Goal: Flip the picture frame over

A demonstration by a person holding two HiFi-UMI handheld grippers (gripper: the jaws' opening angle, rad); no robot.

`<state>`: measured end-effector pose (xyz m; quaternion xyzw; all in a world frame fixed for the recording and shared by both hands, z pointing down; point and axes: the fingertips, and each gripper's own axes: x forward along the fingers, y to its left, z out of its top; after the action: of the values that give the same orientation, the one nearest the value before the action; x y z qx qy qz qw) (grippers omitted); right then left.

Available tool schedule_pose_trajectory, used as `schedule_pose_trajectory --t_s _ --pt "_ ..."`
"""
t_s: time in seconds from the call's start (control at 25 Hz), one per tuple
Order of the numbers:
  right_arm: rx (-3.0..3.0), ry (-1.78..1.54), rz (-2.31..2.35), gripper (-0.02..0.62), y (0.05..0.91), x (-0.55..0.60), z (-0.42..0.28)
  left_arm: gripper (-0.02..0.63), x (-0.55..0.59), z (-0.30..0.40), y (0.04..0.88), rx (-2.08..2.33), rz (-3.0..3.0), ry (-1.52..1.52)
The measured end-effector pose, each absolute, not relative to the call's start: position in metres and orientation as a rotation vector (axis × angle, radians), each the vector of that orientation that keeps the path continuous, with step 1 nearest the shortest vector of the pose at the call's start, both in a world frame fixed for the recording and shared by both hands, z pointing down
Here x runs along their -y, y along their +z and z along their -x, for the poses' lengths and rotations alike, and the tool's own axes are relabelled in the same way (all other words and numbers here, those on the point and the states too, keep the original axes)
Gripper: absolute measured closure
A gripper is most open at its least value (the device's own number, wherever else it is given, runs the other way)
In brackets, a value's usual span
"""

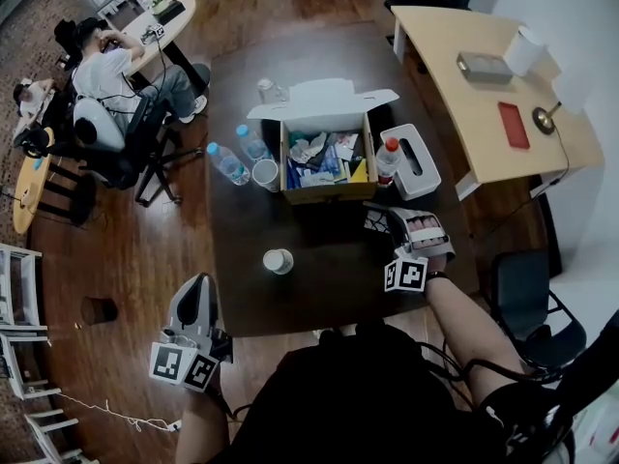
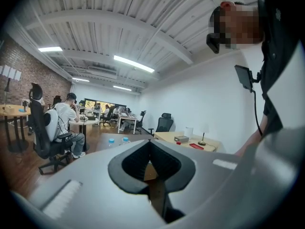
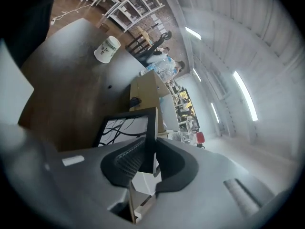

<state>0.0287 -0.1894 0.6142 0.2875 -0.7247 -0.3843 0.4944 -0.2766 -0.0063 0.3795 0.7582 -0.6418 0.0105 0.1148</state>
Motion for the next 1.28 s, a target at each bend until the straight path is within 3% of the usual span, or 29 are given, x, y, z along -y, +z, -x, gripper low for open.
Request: schedule_pose_trajectory --t_s 0.52,0.8,1.28 --pt "1.935 -0.833 -0.564 0.508 0.610 0.110 0.005 0.606 0.018 0.269 0.386 1.809 -2.272 -0.011" --pt "2.136 -0.458 -0.540 0.540 0.633 0.055 0.015 0.606 0.021 0.262 0.394 1.752 -2.302 -0.033" --pt "2.313 0.184 -0.634 0.546 0.670 0.069 0.010 0.606 0.037 0.245 0.417 1.670 -2.337 -0.009"
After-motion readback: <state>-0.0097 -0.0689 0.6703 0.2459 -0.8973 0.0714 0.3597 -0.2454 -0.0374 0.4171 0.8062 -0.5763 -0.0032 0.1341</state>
